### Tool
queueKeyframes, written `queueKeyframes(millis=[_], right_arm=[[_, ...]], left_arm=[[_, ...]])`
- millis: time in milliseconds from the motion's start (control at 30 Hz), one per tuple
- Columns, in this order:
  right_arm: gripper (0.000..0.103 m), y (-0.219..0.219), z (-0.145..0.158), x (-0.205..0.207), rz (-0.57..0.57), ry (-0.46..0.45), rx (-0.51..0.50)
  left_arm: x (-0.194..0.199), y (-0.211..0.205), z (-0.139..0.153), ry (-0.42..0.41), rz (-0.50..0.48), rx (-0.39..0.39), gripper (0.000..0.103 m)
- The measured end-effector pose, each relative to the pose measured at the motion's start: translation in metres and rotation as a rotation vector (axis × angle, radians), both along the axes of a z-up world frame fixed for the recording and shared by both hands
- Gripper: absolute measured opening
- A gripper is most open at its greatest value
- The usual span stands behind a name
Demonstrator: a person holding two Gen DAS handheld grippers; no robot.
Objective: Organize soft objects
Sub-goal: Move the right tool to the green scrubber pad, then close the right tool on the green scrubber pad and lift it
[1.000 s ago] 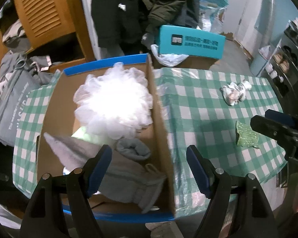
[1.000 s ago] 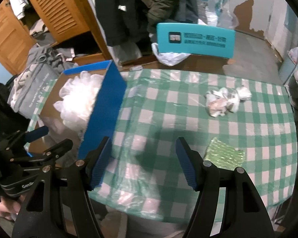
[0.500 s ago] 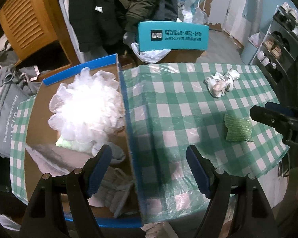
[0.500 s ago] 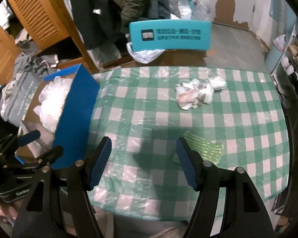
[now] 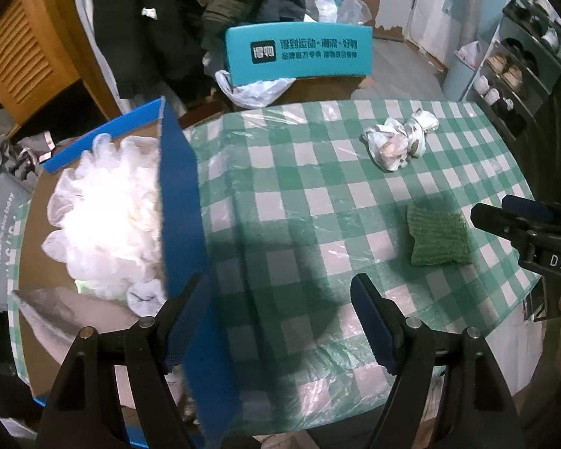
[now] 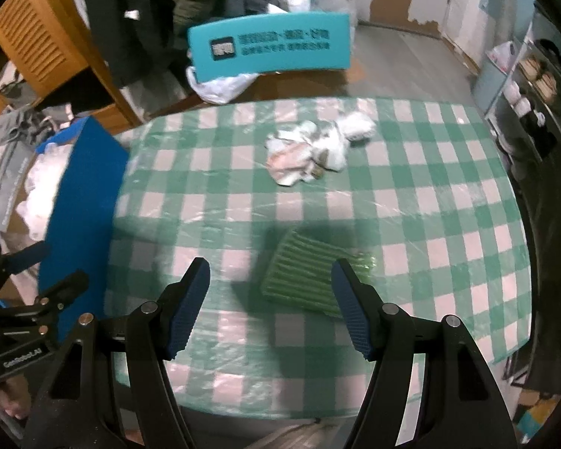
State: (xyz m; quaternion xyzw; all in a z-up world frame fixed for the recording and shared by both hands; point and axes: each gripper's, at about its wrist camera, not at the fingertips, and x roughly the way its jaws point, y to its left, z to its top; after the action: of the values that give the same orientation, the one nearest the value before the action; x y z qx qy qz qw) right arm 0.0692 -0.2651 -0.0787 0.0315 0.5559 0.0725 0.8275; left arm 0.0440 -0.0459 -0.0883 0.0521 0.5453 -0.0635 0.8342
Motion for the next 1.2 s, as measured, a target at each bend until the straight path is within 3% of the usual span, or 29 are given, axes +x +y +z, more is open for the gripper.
queueKeyframes(millis=[633, 900, 1200], right_arm=[[0.067, -0.023, -0.079, 0.018, -0.007, 0.128, -0.089], [0.067, -0.033, -0.110, 0.020, -0.025, 0.176, -0.066], [0.067, -0.021, -0.117, 0.008, 0.050, 0.106, -0.156]], left_arm=[[0.035, -0.037, -0.039, 0.065, -0.006, -0.008, 0.079], [0.046, -0.052, -0.058, 0.104, -0.015, -0.012, 0.079], [0.055, -0.061, -0.067, 0.128, -0.025, -0.011, 0.079]])
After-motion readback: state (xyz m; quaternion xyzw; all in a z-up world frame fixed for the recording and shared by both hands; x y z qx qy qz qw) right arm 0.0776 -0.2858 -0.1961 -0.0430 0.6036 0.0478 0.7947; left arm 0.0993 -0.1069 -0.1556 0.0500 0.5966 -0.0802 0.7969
